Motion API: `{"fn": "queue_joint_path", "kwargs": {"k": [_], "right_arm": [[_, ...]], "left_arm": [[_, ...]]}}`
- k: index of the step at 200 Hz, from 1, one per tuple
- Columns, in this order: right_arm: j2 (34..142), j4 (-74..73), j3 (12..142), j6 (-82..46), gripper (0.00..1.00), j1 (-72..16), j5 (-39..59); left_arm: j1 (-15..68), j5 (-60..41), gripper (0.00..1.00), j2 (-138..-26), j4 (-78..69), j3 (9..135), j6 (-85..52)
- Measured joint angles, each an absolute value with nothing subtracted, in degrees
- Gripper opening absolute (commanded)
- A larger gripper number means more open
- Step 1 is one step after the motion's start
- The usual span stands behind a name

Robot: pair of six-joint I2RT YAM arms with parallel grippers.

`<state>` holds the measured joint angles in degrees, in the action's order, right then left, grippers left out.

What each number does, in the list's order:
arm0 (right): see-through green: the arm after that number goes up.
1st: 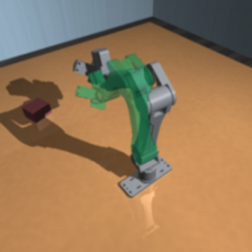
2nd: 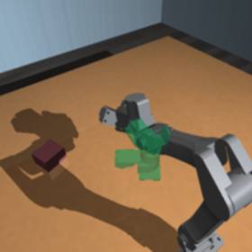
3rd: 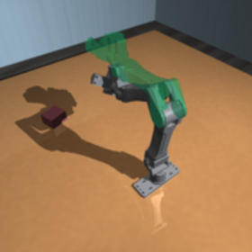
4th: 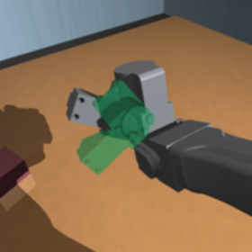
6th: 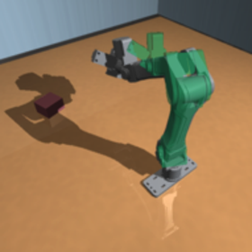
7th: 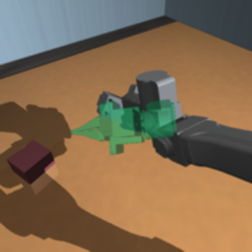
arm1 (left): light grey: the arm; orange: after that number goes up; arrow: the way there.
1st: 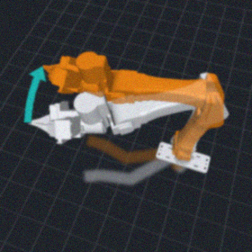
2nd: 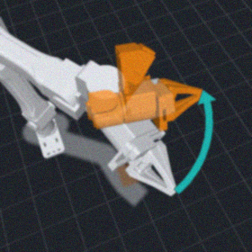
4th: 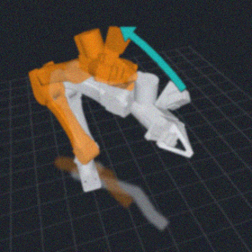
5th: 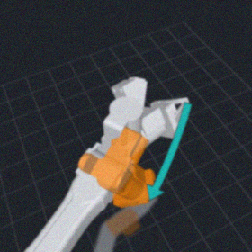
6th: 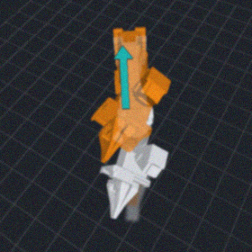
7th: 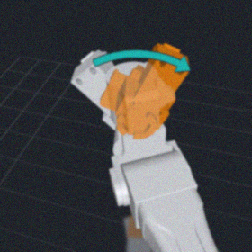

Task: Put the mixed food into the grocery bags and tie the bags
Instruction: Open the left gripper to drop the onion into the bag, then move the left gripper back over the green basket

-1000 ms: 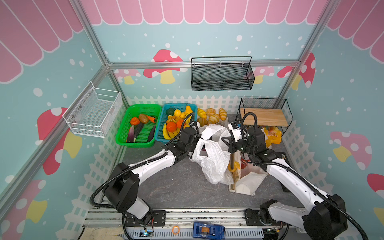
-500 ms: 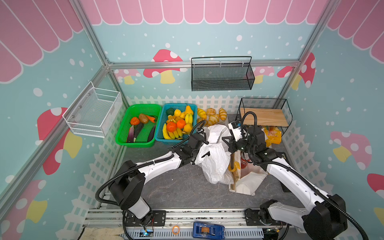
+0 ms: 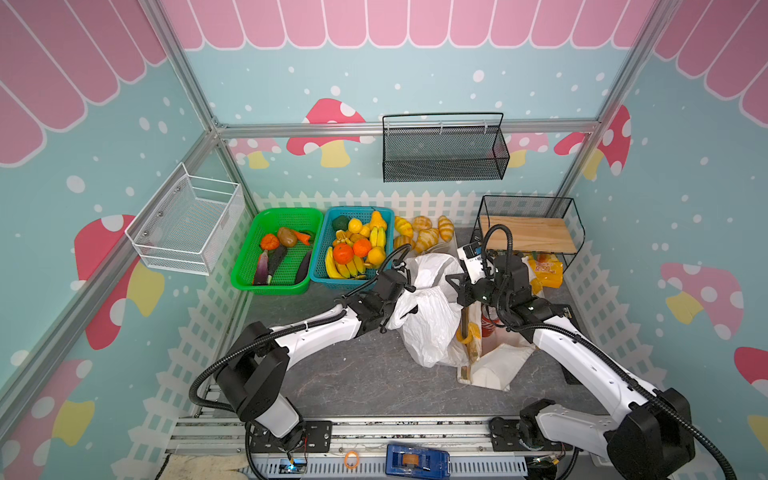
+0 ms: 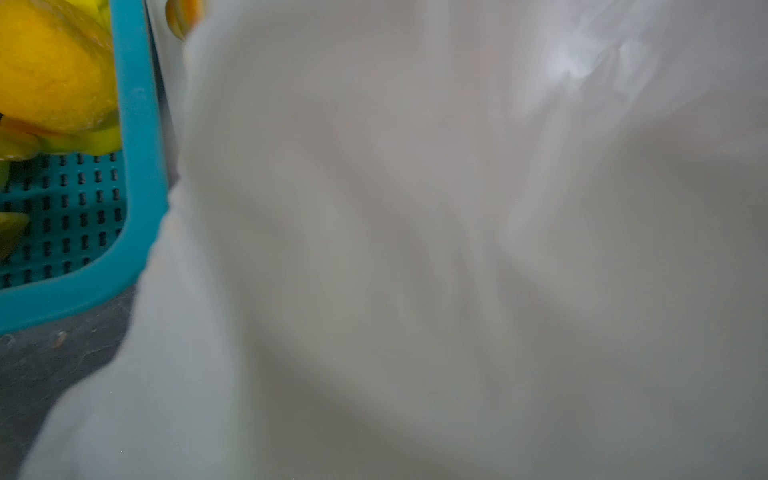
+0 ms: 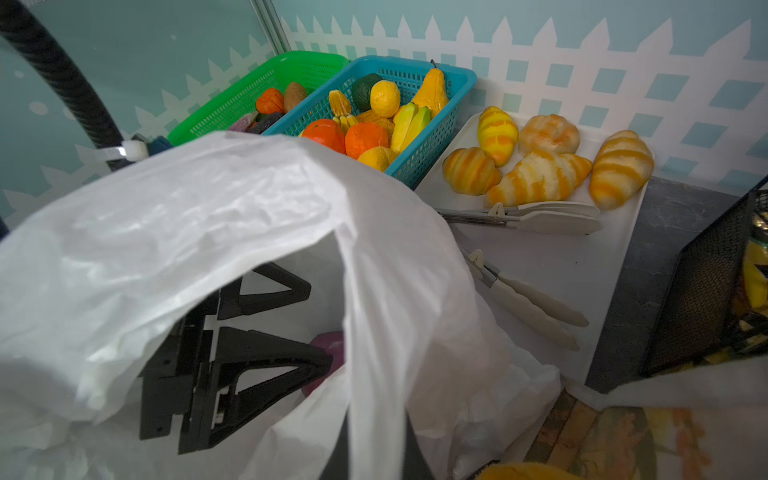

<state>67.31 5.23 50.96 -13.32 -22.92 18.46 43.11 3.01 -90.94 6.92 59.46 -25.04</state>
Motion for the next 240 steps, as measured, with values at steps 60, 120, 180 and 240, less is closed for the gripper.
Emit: {"fn": "queue_joint_path", "kwargs": {"k": [60,120,180,240], "right_arm": [[67.3,5.2,51.0,-12.0,0.0,-22.9,15.9],[68.2,6.2,51.8,-9.8,0.0,-22.9,10.2],[68.3,6.0,51.9,-9.7,0.0,-22.9,10.6],[68.5,5.4,51.9,-9.8,0.0,-22.9,12.4]], "left_arm": [[42.0,-0.1,0.84,-85.9,6.2,57.5,-25.0],[37.1,-7.7,0.84,-76.6,7.2,56.9,-25.1],[30.9,-14.6,0.84,-67.1,9.1,54.9,-25.4],[23.8,-20.8,0.84,-62.5,14.2,56.2,-26.1]]}}
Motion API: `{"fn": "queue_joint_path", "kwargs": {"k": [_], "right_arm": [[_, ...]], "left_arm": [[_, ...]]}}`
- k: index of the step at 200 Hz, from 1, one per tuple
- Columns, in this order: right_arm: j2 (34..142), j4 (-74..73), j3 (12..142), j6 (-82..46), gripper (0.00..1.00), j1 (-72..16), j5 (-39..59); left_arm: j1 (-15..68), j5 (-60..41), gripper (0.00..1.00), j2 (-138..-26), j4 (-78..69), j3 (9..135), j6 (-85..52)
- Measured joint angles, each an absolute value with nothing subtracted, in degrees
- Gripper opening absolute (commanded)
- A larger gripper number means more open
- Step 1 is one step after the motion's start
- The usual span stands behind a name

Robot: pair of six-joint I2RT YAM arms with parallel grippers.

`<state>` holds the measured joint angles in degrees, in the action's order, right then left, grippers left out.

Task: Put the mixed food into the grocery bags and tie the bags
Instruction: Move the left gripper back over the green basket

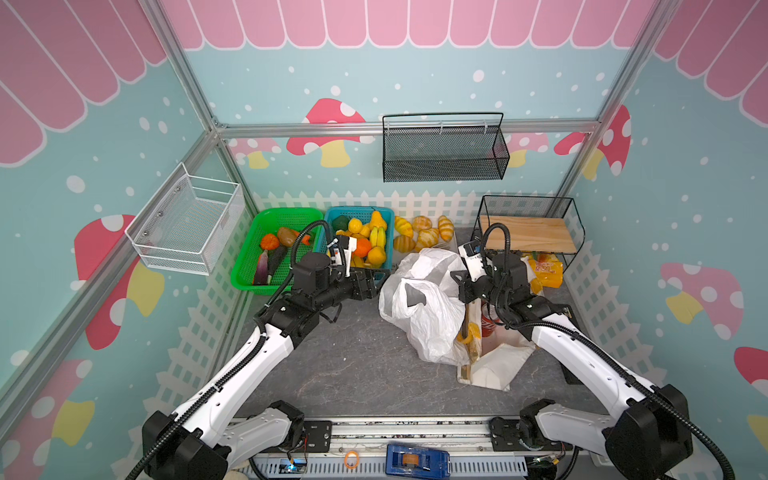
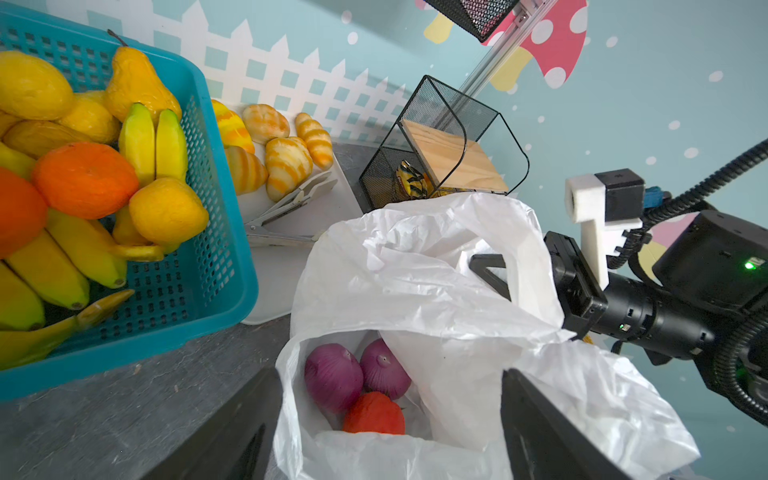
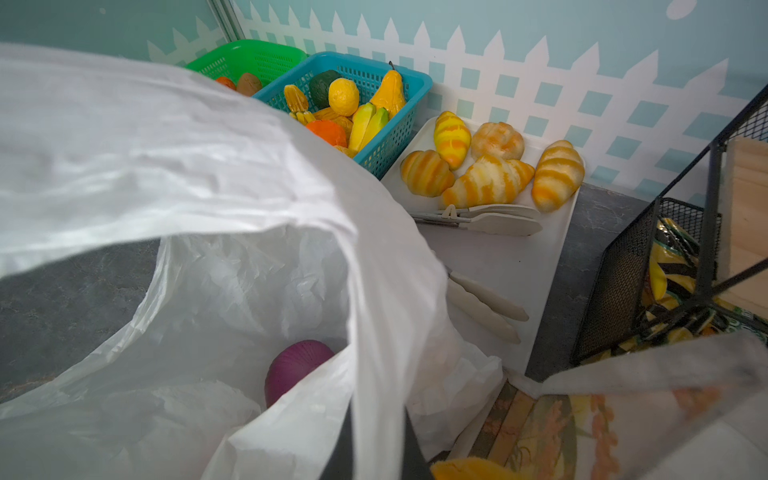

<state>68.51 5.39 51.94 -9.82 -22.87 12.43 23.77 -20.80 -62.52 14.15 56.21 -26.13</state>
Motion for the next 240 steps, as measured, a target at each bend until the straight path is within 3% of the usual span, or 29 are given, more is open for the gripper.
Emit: {"fn": "queue_joint_path", "kwargs": {"k": [86,144,196,240], "right_arm": [[68.9,3.7,52.9,-10.5,0.0,-22.9,20.0],[68.8,2.0,52.8,-10.8,0.0,-22.9,22.3],[66.8,1.5,51.4,-11.0,0.0,-22.9,23.0],[66.6,1.0,51.4,-11.0,0.0,-22.9,23.0]], "left_arm": [[5.8,-10.4,0.84,-61.4,25.2,58.2,-27.9],[3.9,1.3,0.82,-75.3,27.6,64.8,-29.7],[3.0,18.4,0.82,-93.9,30.3,81.9,-22.7],[-0.8,20.1,0.8,-107.4,33.0,93.4,-19.4]]}}
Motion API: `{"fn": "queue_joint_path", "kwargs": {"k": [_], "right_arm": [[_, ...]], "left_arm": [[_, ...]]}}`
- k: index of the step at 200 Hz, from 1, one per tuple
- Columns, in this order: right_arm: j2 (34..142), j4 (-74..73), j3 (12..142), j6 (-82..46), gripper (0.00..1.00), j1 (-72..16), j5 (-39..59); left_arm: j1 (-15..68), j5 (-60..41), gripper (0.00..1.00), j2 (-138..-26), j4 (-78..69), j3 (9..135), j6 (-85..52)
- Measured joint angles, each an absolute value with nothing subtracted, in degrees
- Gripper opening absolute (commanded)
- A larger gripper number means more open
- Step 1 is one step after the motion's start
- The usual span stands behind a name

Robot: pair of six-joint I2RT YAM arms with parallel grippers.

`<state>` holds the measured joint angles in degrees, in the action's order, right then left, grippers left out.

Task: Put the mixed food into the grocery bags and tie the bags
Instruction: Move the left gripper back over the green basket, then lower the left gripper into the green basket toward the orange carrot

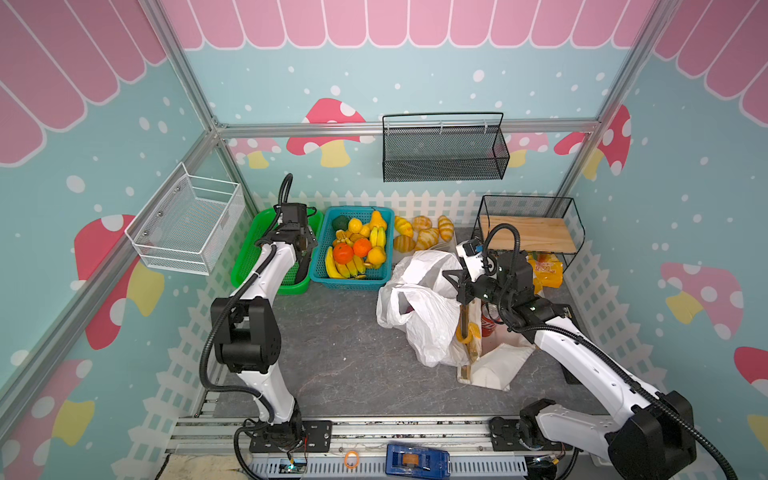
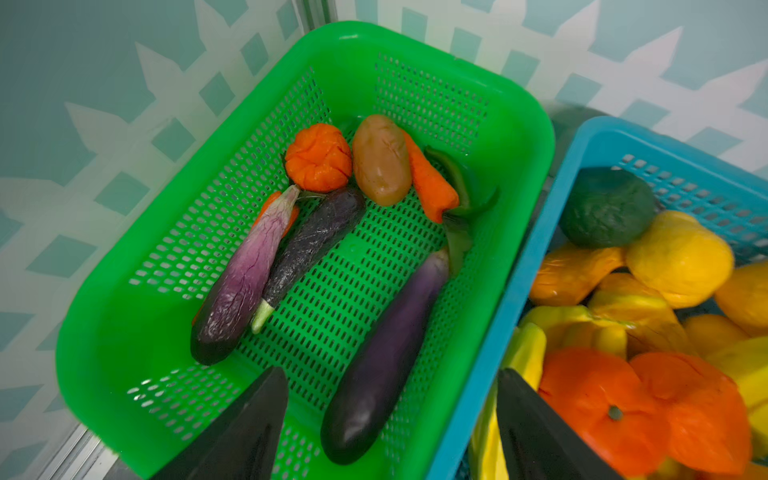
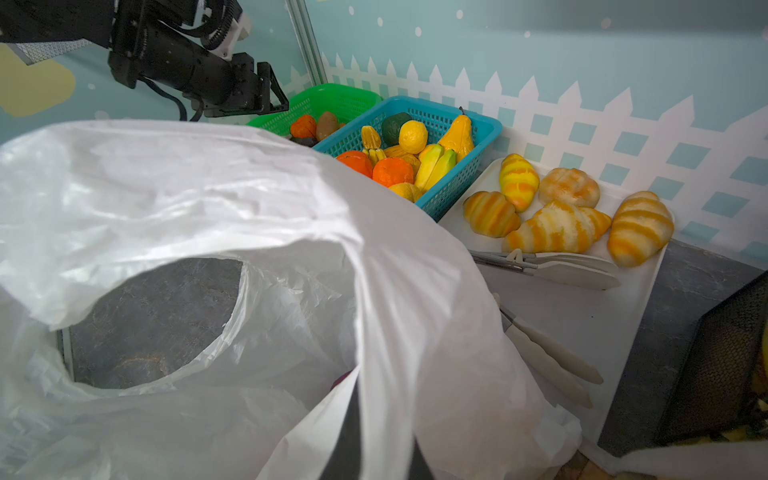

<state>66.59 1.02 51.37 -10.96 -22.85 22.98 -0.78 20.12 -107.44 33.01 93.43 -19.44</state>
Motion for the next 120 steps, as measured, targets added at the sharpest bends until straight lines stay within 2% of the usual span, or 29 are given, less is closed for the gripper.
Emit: {"fn": "queue_joint_path", "kwargs": {"k": [43,81,120], "right_arm": [[66.6,1.0,51.4,-10.9,0.0,-22.9,22.5],[67.8,1.2,51.4,-10.8,0.0,-22.9,22.0],[69.3,1.8,51.4,-10.8,0.0,-22.9,21.2]], "left_arm": [[-2.7,17.7,0.76,-118.3,35.1,102.7,-18.9],[-4.1,15.0,0.68,-126.5,36.3,110.5,-19.0],[-6.4,13.3,0.66,-134.1,38.0,118.3,-18.7]]}}
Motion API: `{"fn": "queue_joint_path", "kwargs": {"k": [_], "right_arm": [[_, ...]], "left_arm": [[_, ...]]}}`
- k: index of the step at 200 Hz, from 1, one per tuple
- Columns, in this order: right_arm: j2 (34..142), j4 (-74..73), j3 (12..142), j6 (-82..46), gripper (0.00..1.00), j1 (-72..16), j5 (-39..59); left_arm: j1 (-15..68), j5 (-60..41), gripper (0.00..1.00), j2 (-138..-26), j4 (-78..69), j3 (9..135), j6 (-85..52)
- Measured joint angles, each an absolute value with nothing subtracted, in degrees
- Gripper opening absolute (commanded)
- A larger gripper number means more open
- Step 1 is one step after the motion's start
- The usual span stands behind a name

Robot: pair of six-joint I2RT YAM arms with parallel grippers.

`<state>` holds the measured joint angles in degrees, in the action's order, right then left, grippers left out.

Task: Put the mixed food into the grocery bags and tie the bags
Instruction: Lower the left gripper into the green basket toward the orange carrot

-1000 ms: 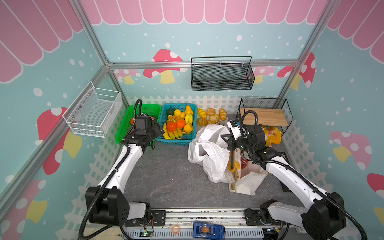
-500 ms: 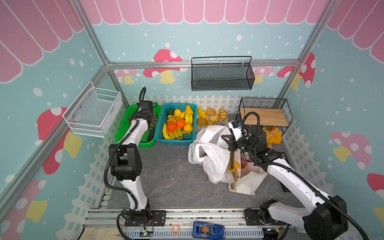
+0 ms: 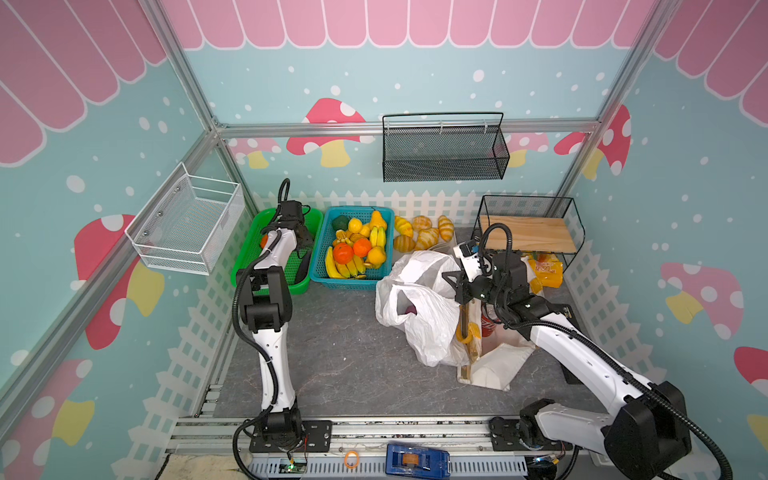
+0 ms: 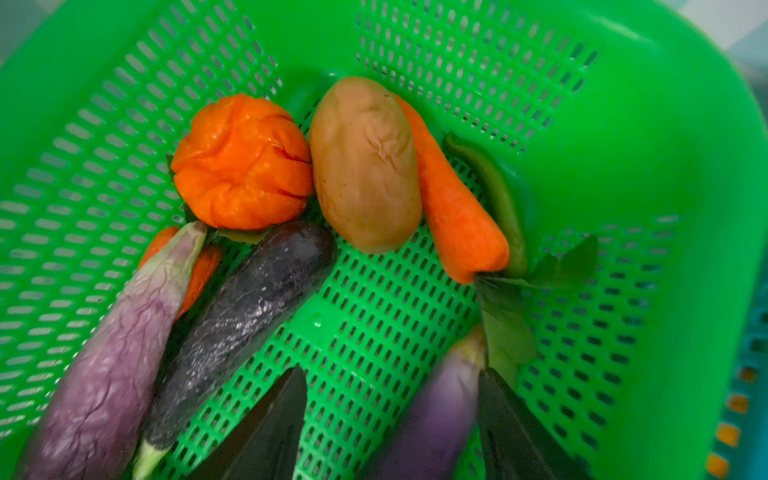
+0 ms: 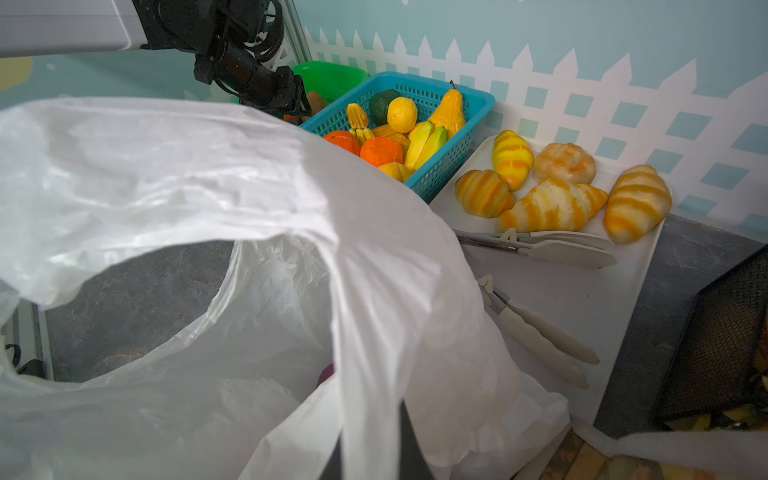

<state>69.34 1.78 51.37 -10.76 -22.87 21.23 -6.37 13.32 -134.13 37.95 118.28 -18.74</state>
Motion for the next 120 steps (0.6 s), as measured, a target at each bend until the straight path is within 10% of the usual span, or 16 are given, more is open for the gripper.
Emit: {"fn": "queue_joint_path", "kwargs": {"k": [120], "right_arm": [[70.3,3.0,51.4,-10.7,0.0,-22.9,18.8]], "left_arm": [[-9.8,11.7,0.68,-150.9,45.4,145.4,-15.9]]}}
